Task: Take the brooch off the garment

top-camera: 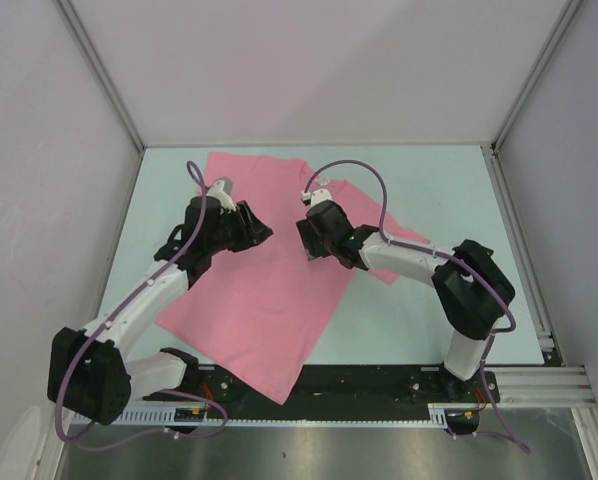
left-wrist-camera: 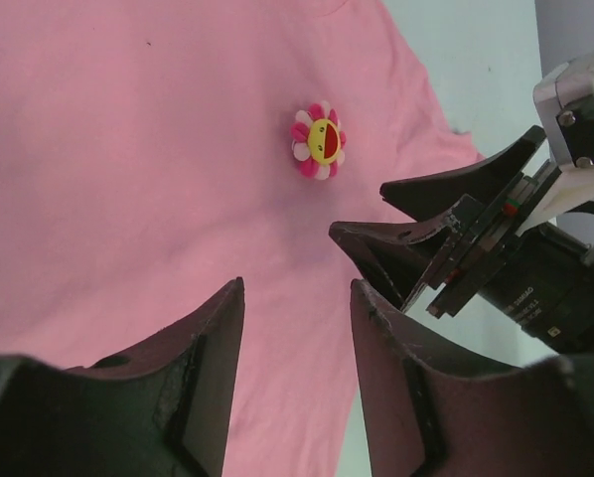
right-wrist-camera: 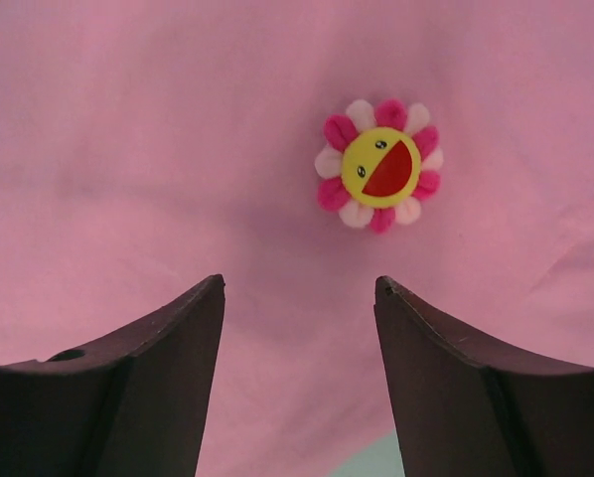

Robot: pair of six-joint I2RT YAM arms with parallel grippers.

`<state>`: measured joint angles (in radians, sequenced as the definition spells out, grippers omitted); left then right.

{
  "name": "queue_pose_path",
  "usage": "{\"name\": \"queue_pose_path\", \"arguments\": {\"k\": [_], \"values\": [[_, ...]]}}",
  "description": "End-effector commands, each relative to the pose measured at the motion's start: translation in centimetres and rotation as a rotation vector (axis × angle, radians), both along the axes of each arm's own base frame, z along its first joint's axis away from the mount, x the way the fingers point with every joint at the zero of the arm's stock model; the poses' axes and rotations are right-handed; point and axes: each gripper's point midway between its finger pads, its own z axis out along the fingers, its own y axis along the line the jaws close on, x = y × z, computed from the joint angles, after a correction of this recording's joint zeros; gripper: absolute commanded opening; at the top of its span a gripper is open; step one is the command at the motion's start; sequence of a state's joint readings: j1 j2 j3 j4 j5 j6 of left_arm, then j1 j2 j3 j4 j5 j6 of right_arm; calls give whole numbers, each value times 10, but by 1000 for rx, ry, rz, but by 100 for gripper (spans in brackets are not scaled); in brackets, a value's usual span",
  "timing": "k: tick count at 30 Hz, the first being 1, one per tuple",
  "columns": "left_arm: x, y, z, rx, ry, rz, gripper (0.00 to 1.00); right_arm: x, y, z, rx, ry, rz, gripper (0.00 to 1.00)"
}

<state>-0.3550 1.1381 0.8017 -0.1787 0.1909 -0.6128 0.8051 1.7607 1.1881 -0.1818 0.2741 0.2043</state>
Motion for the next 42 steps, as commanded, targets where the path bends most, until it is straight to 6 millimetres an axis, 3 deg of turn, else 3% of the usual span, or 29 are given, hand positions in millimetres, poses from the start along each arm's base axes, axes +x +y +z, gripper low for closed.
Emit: {"name": "queue_pose_path", "arguments": {"k": [1, 9, 11, 27, 34, 42], "values": [[14, -11, 2, -72, 11, -18, 52, 22, 18, 6, 45, -103, -4, 65], [10, -21, -5, -108, 56, -60, 56, 44, 30, -5, 17, -151, -29, 62], [7, -21, -2, -113, 48, -65, 56, 47, 29, -17, -17, -143, -40, 61], [-3, -28, -13, -157, 69, -102, 57, 70, 17, -44, -76, -139, -130, 56], [-3, -31, -13, -170, 66, -112, 57, 72, 14, -43, -123, -181, -147, 60], [-5, -31, -18, -165, 77, -110, 57, 78, 1, -41, -176, -214, -195, 59]]}}
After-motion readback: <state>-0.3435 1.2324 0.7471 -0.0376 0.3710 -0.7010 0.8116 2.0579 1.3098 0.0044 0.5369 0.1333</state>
